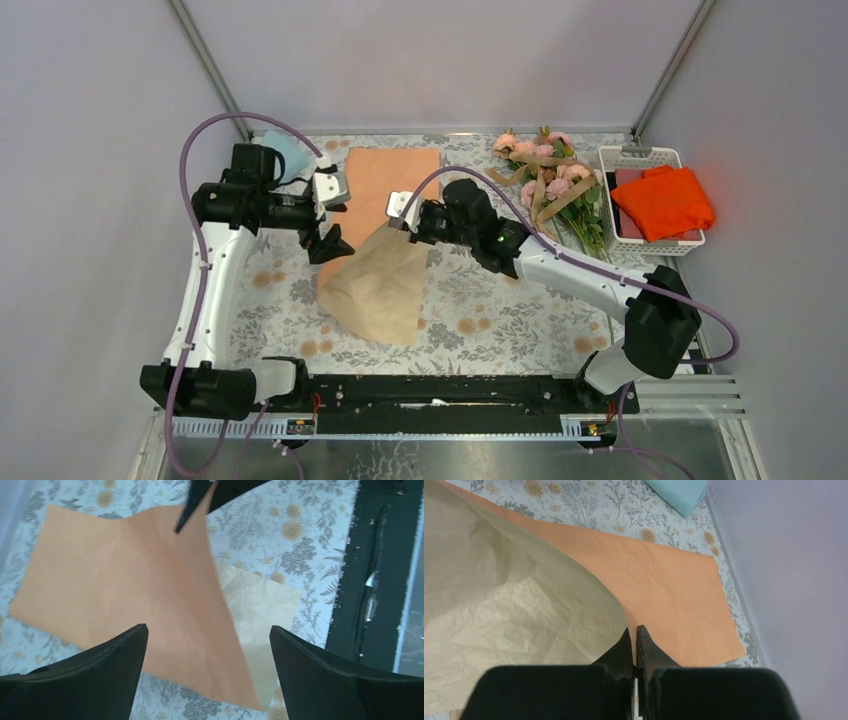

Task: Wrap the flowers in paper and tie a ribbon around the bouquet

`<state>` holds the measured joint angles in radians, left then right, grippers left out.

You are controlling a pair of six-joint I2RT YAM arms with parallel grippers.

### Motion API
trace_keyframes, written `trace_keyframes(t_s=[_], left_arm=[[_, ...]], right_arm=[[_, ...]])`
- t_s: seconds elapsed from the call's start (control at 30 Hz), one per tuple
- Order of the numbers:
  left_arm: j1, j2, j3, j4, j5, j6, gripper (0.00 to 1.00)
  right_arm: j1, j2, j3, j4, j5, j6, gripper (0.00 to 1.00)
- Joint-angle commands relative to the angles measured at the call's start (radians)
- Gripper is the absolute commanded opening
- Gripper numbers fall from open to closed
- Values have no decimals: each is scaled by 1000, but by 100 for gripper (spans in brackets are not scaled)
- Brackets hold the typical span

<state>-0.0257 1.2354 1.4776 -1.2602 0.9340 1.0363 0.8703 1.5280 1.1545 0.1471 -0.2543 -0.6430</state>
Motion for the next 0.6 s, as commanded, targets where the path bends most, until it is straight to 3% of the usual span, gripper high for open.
trace_keyframes(t_s=[0.0,0.2,0.33,0.4,0.5,0.53,0.57], left_arm=[[-59,-21,-66,26,42,-32,99],[-144,-29,-228,402,-186,-378,99],[-154,-14,-274,582,-353,-507,97],[-154,-3,-272,615,-382,-544,69],[-153,6,-271,622,-357,-573,4],[-154,6,-273,630,-355,-592,0],[-153,8,-274,641,-369,-621,0]], right_arm=[[-11,25,84,-13,-8,-12,0],[-10,23,114,-14,-12,3,0],[-11,12,127,-26,-8,17,0],[-17,2,126,-27,5,41,1],[-47,-17,123,-23,10,150,19],[-61,-26,121,-20,15,192,28],[-80,-37,115,-15,22,241,43]])
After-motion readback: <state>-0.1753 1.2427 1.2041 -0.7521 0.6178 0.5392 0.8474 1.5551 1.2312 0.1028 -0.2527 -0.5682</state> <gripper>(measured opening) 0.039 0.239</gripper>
